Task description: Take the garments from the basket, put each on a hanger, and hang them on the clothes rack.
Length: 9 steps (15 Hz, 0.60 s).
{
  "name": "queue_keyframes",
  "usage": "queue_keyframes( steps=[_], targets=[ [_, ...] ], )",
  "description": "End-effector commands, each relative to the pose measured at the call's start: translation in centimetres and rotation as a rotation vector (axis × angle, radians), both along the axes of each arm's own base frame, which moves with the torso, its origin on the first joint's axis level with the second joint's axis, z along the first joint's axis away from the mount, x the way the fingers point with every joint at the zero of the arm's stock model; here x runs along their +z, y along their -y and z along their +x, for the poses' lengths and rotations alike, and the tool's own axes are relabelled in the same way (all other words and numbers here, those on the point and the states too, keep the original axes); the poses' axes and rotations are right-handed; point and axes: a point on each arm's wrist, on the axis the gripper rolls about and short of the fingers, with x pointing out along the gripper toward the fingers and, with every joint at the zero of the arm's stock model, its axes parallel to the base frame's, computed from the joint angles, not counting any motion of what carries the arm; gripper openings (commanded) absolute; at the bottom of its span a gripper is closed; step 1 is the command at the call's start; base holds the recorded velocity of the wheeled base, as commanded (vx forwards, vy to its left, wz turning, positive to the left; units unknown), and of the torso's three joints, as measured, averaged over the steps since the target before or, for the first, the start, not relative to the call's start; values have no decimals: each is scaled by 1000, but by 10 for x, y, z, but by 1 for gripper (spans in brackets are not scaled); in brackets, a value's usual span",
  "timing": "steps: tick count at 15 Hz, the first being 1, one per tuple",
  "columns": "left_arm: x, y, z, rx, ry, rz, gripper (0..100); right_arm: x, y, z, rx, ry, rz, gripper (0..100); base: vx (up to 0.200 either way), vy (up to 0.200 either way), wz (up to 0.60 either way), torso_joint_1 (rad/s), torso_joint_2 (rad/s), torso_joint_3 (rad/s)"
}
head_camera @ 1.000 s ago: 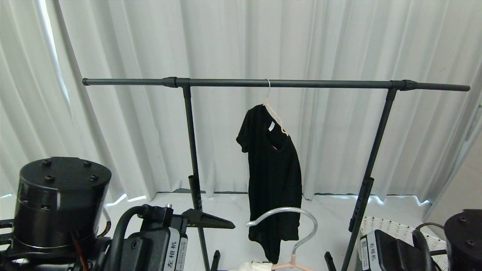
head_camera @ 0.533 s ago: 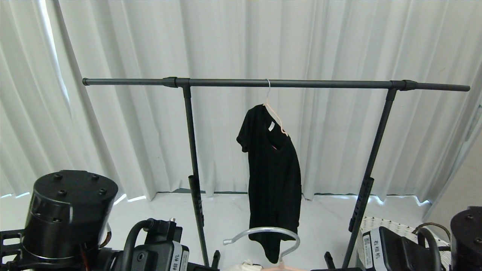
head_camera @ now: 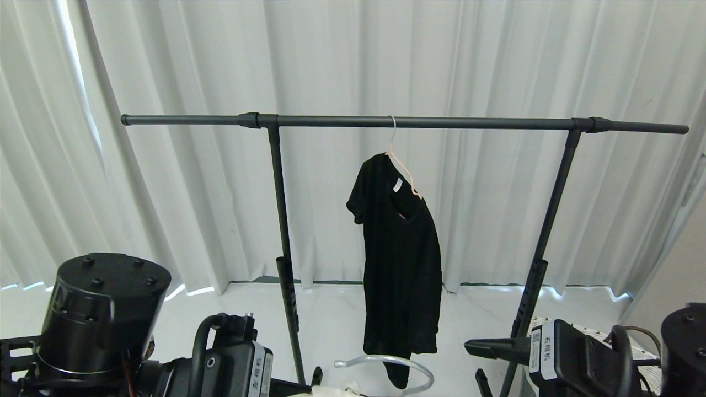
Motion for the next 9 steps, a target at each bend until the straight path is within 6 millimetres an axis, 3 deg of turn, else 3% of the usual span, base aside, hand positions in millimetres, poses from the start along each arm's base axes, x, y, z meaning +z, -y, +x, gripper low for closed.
queue_keyframes(
  steps=[1,4,9],
  targets=[
    [-4,-12,4,94,0,22,0,-2,1,1,-33,8,-14,100,0,0,0,0,0,0],
    [-6,-27,12,241,-19,39,0,-3,1,1,-38,5,-20,100,0,0,0,0,0,0],
    [23,-24,27,572,-140,-101,0,-13,-10,7,-63,-79,-32,100,0,0,0,0,0,0]
  ],
)
